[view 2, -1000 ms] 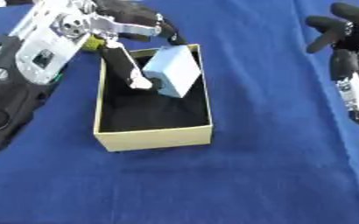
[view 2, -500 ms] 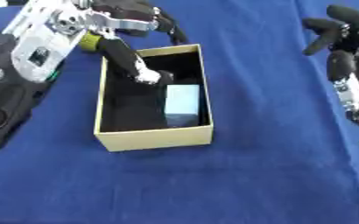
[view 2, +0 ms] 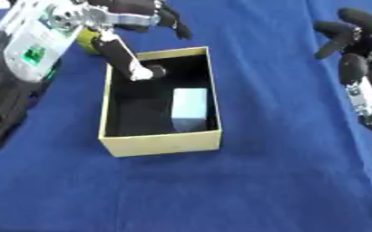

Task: Pick up objects on the table and place them in the box.

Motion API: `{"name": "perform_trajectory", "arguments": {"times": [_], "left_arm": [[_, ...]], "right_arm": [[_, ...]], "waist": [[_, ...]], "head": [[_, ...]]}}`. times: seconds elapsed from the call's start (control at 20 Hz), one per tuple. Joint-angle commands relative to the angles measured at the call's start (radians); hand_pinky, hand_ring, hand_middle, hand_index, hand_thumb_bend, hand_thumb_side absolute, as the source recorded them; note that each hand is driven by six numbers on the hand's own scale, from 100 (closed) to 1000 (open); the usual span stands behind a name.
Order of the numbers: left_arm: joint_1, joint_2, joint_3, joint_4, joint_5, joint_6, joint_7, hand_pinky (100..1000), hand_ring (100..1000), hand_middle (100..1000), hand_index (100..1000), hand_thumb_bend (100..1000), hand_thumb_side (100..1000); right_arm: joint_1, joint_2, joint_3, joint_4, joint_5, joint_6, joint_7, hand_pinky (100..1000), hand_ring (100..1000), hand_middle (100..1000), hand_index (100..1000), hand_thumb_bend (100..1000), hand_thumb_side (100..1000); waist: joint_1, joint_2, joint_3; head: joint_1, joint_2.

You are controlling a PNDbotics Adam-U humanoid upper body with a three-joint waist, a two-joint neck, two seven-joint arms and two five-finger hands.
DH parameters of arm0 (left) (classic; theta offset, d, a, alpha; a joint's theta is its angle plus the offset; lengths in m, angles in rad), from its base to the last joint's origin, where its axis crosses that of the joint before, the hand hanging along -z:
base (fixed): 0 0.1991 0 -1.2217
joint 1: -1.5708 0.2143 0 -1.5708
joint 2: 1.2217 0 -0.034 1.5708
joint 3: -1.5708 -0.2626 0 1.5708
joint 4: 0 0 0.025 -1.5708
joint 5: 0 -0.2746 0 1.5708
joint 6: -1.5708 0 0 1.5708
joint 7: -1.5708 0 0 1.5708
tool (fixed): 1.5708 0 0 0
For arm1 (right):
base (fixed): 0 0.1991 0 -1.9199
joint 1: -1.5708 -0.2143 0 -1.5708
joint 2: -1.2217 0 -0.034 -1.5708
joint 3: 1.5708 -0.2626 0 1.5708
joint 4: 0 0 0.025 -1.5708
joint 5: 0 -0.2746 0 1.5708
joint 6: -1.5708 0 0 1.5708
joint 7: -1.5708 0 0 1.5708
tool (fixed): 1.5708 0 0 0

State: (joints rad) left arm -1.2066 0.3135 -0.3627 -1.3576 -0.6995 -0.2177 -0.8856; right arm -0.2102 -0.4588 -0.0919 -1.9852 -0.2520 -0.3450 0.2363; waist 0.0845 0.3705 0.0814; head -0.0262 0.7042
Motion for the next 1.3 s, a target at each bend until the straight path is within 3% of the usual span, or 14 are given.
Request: {"name": "perform_trajectory", "arguments": {"times": [0.05,0.25,0.5,0.65,0.8,1.0,1.3], "left_arm": [[-0.031,0.079,0.075,-0.006,-0.018,0.022,-0.003,974,933,803,917,359,129],[-0.019,0.15,0.147,0.046,-0.072,0.071,0.035,974,932,794,904,356,112],[-0.013,0.176,0.174,0.088,-0.086,0.084,0.063,971,931,792,902,345,110],[0.002,0.202,0.204,0.127,-0.108,0.104,0.06,970,945,801,904,378,152],[-0.003,0.195,0.224,0.199,-0.148,0.127,0.082,969,946,798,905,375,200],[-0.012,0.173,0.23,0.271,-0.183,0.114,0.122,972,950,797,907,399,290],[-0.02,0.144,0.243,0.337,-0.23,0.105,0.187,969,957,790,908,408,264]], "right_arm": [[-0.004,-0.019,-0.011,-0.015,-0.008,-0.006,-0.004,1000,893,548,903,100,470],[-0.006,-0.033,-0.011,-0.015,-0.008,-0.024,-0.004,1000,892,548,903,100,470],[-0.003,-0.034,-0.01,-0.015,-0.003,-0.03,-0.004,1000,893,547,903,100,470],[0.001,-0.024,-0.012,-0.015,0.005,-0.025,-0.003,1000,894,543,904,100,470],[0.003,-0.013,-0.01,-0.015,0.015,-0.02,0.001,1000,895,542,904,100,470],[-0.001,-0.009,-0.008,-0.015,0.019,-0.023,0.003,1000,894,541,904,100,470],[-0.009,-0.006,-0.004,-0.015,0.019,-0.027,0.007,1000,894,536,903,100,470]], "waist": [[-0.003,-0.026,0.003],[-0.004,-0.021,0.001],[-0.006,-0.017,0.001],[-0.009,-0.007,0.004],[-0.012,0.0,-0.001],[-0.018,0.007,-0.01],[-0.022,0.017,-0.023]], "head": [[-0.011,0.001],[-0.012,-0.008],[-0.012,-0.013],[-0.007,-0.022],[0.001,-0.028],[0.011,-0.048],[0.024,-0.093]]}}
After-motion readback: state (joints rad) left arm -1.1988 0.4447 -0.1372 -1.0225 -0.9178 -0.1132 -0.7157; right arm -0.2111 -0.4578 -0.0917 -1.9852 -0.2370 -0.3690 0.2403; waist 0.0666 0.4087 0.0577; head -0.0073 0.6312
